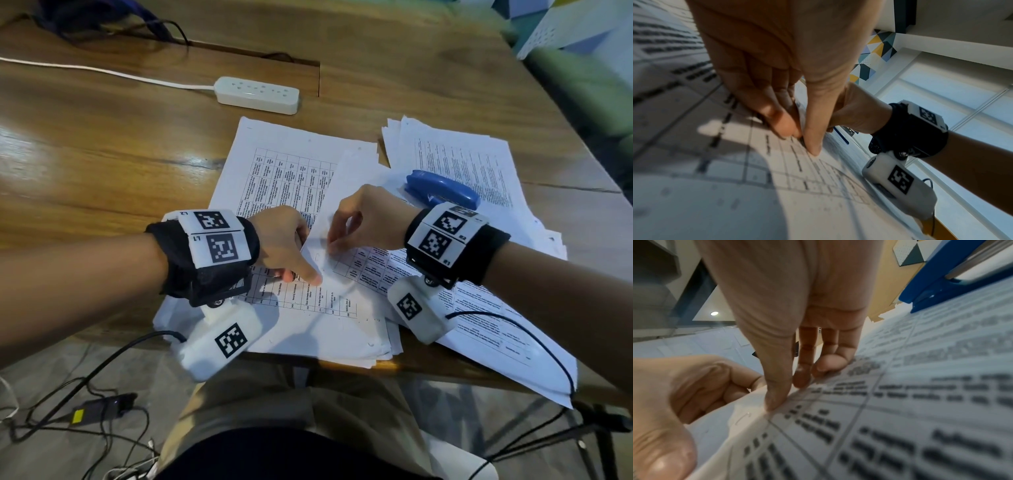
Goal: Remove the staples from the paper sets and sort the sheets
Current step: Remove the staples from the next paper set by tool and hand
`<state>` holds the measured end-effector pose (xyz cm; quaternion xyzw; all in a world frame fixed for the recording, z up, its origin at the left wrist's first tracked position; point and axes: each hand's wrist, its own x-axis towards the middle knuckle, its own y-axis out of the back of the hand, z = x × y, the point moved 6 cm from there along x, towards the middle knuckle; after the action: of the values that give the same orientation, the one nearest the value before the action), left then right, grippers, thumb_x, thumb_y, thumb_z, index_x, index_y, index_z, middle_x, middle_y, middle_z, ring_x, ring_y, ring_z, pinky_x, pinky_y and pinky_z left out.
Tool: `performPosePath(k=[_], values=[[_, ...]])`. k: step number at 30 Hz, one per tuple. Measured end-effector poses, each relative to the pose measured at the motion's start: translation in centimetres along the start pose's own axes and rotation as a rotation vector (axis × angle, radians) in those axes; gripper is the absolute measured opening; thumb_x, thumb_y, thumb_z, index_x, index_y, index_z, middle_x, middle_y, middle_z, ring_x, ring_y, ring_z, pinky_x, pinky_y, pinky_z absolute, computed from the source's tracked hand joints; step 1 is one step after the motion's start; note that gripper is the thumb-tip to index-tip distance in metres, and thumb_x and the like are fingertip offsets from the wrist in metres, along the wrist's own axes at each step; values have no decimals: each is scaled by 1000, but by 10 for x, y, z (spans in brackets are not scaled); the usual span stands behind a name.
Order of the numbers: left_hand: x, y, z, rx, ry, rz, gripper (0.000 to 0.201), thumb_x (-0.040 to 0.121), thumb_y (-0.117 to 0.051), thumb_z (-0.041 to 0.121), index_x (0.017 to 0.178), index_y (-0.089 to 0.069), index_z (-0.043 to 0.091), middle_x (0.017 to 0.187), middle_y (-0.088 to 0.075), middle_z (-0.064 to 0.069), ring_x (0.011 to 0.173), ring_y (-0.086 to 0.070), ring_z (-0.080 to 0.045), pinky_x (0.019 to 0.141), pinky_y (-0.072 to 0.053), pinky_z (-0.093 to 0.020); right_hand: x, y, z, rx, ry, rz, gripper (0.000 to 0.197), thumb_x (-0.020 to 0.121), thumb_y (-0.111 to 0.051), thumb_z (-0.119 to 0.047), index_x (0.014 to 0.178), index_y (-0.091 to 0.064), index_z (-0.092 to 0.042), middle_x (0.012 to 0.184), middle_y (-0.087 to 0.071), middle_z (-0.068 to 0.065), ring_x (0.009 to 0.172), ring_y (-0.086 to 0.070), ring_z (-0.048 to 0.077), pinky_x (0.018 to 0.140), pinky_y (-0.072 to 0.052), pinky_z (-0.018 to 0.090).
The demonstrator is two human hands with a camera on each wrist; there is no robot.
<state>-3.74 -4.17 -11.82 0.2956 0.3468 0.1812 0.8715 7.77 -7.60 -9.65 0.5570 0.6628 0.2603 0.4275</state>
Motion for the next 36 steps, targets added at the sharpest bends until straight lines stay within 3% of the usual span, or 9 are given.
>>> performPosePath(k=[4,11,17,19,21,23,26,30,36], values=[[-1,0,0,14,0,4,38,64,-84,26,74,-51,12,57,-65,-3,43,-57,-10,52,-44,-22,4,-5,-3,-123,42,-75,12,76,-73,-28,83,-69,-20,72,-57,-14,72,-56,9,67,-43,19],[-2,1,2,27,3,1,38,64,-84,28,69,-49,14,54,-64,0,44,-56,-10,51,-43,-22,-4,-16,-15,-192,115,-161,14,87,-60,-24,95,-62,-12,89,-52,-4,79,-50,11,61,-35,9],[-3,0,2,14,12,-4,38,64,-83,28,78,-52,10,57,-65,-2,43,-56,-9,49,-42,-21,-3,-16,-25,-177,197,-51,11,83,-65,-21,87,-67,-11,81,-53,-4,67,-47,8,60,-34,4],[-3,0,2,21,21,-6,41,64,-83,30,85,-56,7,59,-66,-1,46,-56,-10,49,-41,-21,-1,-15,-25,-164,200,-21,13,80,-69,-21,88,-67,-10,80,-55,-4,66,-49,7,63,-37,11],[-3,0,2,11,27,-5,43,64,-84,29,88,-57,7,59,-66,-1,46,-57,-10,48,-40,-21,-1,-13,-24,-153,188,-6,17,77,-72,-21,88,-67,-10,80,-55,-5,70,-54,14,67,-43,22],[-2,0,2,4,23,-5,43,63,-84,28,89,-57,7,59,-65,-2,45,-57,-10,48,-40,-21,-1,-11,-24,-144,195,13,16,75,-74,-22,84,-70,-10,78,-55,-6,71,-56,16,65,-41,21],[-2,-1,2,9,16,-9,40,64,-84,28,84,-55,9,59,-65,-2,43,-56,-7,48,-39,-21,-1,-9,-23,-100,204,54,12,70,-77,-22,80,-74,-14,74,-55,-10,64,-52,12,59,-35,12],[-2,-1,2,28,13,-10,38,64,-83,30,79,-53,13,58,-65,0,42,-54,-6,49,-38,-21,0,-7,-21,-8,201,90,12,65,-81,-20,76,-76,-17,67,-52,-17,59,-47,1,59,-35,15],[-1,0,2,7,7,-7,39,64,-83,28,72,-48,14,54,-63,1,45,-55,-7,48,-35,-21,1,-8,-22,-12,205,81,13,65,-81,-21,76,-77,-16,67,-52,-19,59,-47,-1,60,-35,14]])
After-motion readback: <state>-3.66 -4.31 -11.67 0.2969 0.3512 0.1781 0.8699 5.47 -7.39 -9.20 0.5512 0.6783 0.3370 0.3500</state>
